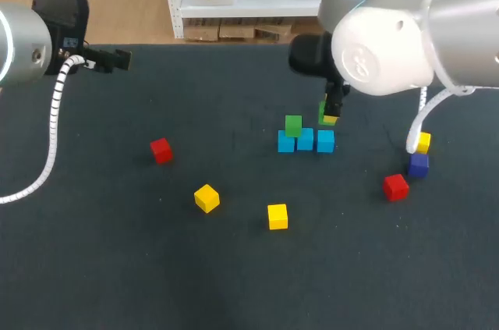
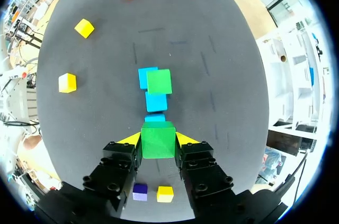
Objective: Place the blue cubes, place green cubes on the blue cubes, place the yellow cubes on the green cubes, then place the red cubes on the yellow cubes, and place purple cube on the red cubes.
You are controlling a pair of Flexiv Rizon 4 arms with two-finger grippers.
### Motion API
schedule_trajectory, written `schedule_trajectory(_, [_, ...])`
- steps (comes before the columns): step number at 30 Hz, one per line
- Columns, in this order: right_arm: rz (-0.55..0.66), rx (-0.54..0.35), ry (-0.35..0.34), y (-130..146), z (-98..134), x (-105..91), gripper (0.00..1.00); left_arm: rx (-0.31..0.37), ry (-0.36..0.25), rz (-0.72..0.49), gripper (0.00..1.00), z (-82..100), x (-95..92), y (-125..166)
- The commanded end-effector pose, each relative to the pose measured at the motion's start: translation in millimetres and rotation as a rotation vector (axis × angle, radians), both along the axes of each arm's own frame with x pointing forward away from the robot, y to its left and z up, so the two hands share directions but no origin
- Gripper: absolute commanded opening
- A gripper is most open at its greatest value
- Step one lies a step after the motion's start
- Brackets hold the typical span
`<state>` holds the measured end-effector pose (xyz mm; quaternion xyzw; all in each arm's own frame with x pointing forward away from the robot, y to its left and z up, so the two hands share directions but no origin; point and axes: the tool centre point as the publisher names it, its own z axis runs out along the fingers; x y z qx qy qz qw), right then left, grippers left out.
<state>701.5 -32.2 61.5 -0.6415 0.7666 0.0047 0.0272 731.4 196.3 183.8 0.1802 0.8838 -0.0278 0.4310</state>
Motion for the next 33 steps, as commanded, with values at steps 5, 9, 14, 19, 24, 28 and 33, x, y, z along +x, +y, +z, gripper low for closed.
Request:
schedule_trajectory(5, [0.012, 0.012, 0.013, 2, -17, 3.3, 0.0, -0.003, 0.001, -0.006, 1.0, -0.1, 1.2, 1])
schedule_trajectory(9, [0.032, 0.017, 0.012, 0, -21, 5.4, 0.0, -0.003, 0.001, -0.006, 1.0, -0.1, 1.2, 1])
schedule_trajectory(14, [0.065, 0.023, 0.012, 0, -24, 6.9, 0.0, -0.003, 0.001, -0.006, 1.0, -0.1, 1.2, 1])
schedule_trajectory(19, [0.08, 0.034, 0.015, 3, -27, 9.3, 0.0, -0.003, 0.001, -0.006, 1.0, -0.1, 1.2, 1])
schedule_trajectory(24, [0.083, 0.04, 0.019, 4, -30, 11.2, 0.0, -0.003, 0.001, -0.006, 1.0, -0.1, 1.2, 1])
schedule_trajectory(28, [0.086, 0.045, 0.024, 6, -32, 11.1, 0.0, -0.003, 0.001, -0.006, 1.0, -0.1, 1.2, 1])
schedule_trajectory(33, [0.09, 0.045, 0.027, 7, -33, 10.6, 0.0, -0.003, 0.001, -0.006, 1.0, -0.1, 1.2, 1])
